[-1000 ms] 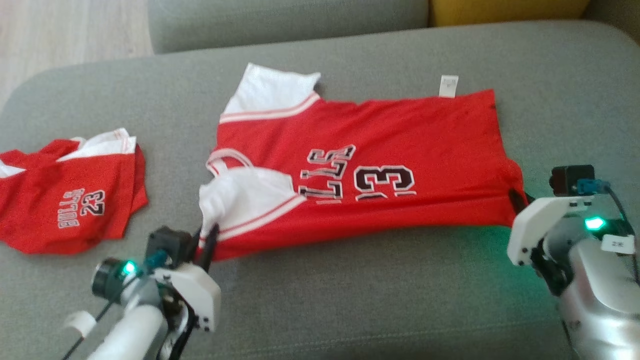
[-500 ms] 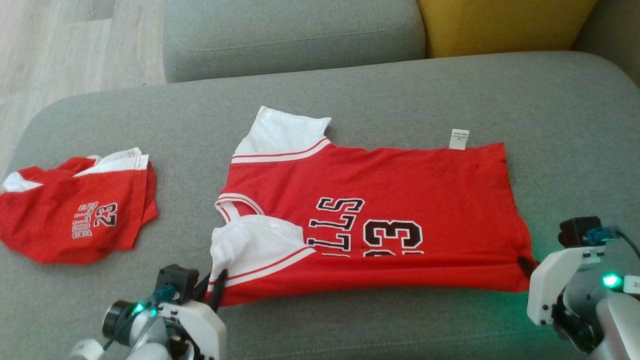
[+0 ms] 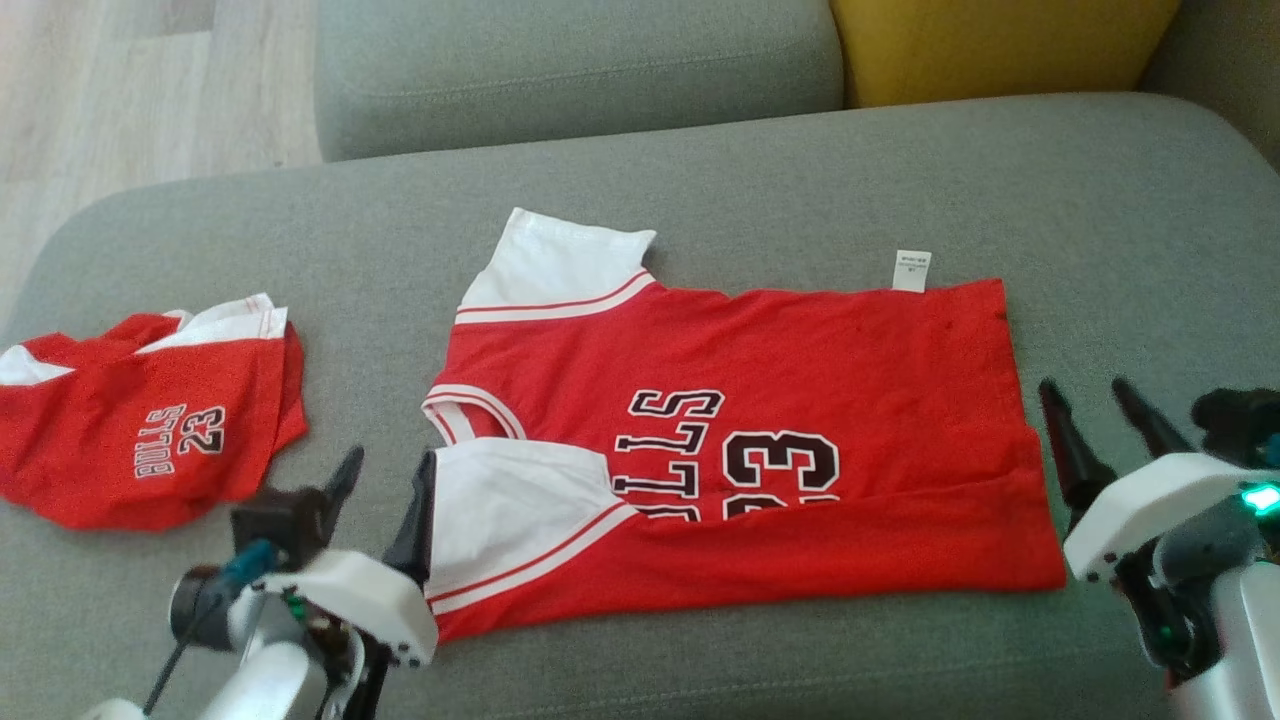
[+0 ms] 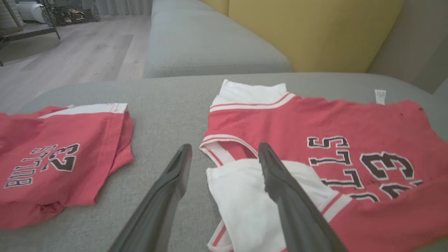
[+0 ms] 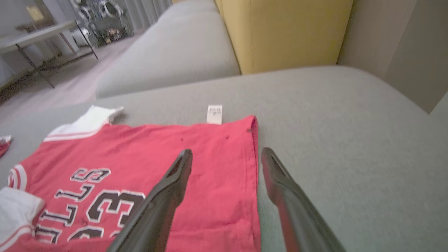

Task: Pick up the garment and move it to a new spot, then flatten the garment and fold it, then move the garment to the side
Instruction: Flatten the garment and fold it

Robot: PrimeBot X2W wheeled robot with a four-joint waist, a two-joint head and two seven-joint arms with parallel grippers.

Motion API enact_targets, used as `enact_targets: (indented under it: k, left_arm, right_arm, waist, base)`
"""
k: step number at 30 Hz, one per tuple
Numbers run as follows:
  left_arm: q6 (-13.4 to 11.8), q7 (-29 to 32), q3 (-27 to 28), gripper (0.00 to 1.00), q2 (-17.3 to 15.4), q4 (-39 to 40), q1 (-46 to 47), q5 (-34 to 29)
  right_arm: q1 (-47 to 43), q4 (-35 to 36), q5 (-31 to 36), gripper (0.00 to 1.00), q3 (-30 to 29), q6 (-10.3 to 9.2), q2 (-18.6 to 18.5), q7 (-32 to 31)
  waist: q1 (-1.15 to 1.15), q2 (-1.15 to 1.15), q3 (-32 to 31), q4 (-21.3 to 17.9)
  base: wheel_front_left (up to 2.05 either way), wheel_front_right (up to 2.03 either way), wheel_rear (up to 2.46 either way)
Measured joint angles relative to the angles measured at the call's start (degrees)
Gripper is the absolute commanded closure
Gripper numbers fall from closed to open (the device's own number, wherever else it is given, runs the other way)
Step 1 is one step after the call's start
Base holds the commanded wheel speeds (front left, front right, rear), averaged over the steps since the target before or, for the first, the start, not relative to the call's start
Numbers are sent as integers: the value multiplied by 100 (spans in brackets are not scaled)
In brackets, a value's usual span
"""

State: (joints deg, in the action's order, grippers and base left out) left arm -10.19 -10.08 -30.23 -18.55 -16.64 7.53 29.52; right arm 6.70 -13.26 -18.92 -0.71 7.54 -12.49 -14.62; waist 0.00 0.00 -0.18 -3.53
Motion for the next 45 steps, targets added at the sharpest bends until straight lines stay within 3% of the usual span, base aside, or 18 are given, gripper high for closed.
enact_targets:
  k: [6, 12, 17, 22, 27, 32, 45]
  left_arm:
    - [-94, -323, 325, 0, 113, 428, 235, 42]
    - [29, -216, 301, 0, 30, 401, 914, -136]
    - [405, 321, 201, 0, -238, 62, 1857, -241]
    - [1207, 1133, 9, 0, -519, -461, 2770, -141]
    - [1601, 1808, -59, 0, -792, -1018, 3529, 71]
    - [1710, 2469, -113, 0, -1020, -1640, 4249, 249]
    - [1734, 2898, -476, 0, -1361, -2814, 5189, 201]
  right_arm:
    - [49, 254, 330, 0, -146, 0, 390, 1039]
    - [615, 259, 720, 0, 31, 0, 621, 1368]
    - [1163, 191, 951, 0, 267, 0, 722, 1417]
    - [1590, 103, 1044, 0, 555, 0, 797, 1429]
    - [1987, 57, 1044, 0, 790, 0, 822, 1490]
    - [2251, 22, 1043, 0, 1025, 0, 843, 1555]
    - [2666, 62, 824, 0, 1588, 0, 901, 1775]
  waist:
    - [0, 0, 245, -65]
    - [0, 0, 718, -203]
    - [0, 0, 1152, -419]
    - [0, 0, 1537, -727]
    - [0, 0, 1846, -1066]
    - [0, 0, 2133, -1353]
    - [1, 0, 2727, -1928]
  base:
    - [0, 0, 0]
    - [0, 0, 0]
    - [0, 0, 0]
    - [0, 0, 0]
    - [0, 0, 0]
    - [0, 0, 0]
    - [0, 0, 0]
